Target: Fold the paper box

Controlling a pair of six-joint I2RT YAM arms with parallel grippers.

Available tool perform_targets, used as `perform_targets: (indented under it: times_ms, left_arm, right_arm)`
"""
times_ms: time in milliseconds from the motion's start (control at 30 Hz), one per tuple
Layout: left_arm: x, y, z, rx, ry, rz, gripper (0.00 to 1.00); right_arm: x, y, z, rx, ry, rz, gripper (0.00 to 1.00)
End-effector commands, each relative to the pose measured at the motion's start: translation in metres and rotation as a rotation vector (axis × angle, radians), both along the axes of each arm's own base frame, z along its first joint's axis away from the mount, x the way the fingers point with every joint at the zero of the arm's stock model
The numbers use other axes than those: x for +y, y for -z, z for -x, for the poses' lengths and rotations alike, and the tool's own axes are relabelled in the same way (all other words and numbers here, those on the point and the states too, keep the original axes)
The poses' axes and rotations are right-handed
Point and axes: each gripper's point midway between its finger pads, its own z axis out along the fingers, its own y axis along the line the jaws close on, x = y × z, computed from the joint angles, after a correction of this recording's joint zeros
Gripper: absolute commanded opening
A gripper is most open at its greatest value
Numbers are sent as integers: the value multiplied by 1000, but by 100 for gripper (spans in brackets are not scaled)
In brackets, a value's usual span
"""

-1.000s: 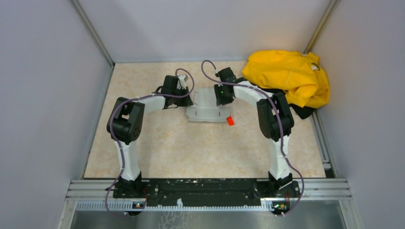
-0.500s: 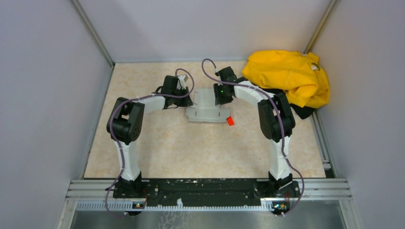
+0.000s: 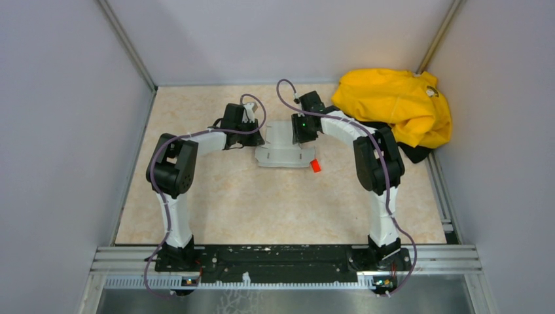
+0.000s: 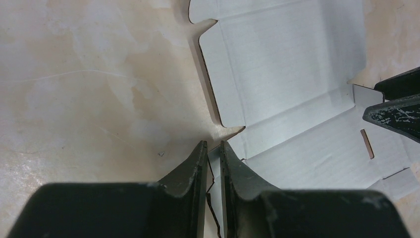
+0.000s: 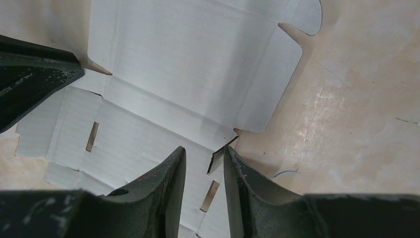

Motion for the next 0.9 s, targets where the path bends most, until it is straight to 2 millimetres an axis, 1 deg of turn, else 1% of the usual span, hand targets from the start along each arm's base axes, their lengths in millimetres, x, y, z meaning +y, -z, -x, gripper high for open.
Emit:
perform_targets:
  times_ms: [0,267,433,533,667,767,867]
  left_arm:
    - [3,9,14,40,10,-26,20]
    - [3,8,14,38,15,-29,20]
    - [2,5,13,31,18,-28,20]
    - [2,4,12,29,18,-26,20]
    - [2,1,12,28,20,-24,21]
    - [0,-1,11,29,27,-11,25]
    - [-4,-2,10,37,35,10,33]
  right_arm:
    - [17,-7,-4,-34,-17,-53,34]
    - [22,11,-2,-4,-23,-46,34]
    - [23,28,3,26,-26,-33,34]
    - [23,36,6,39,-25,-25,34]
    - [18,48,11,59,-17,13,34]
    - [12,57,16,69,-10,56,33]
    - [8,63,19,77,-6,78,33]
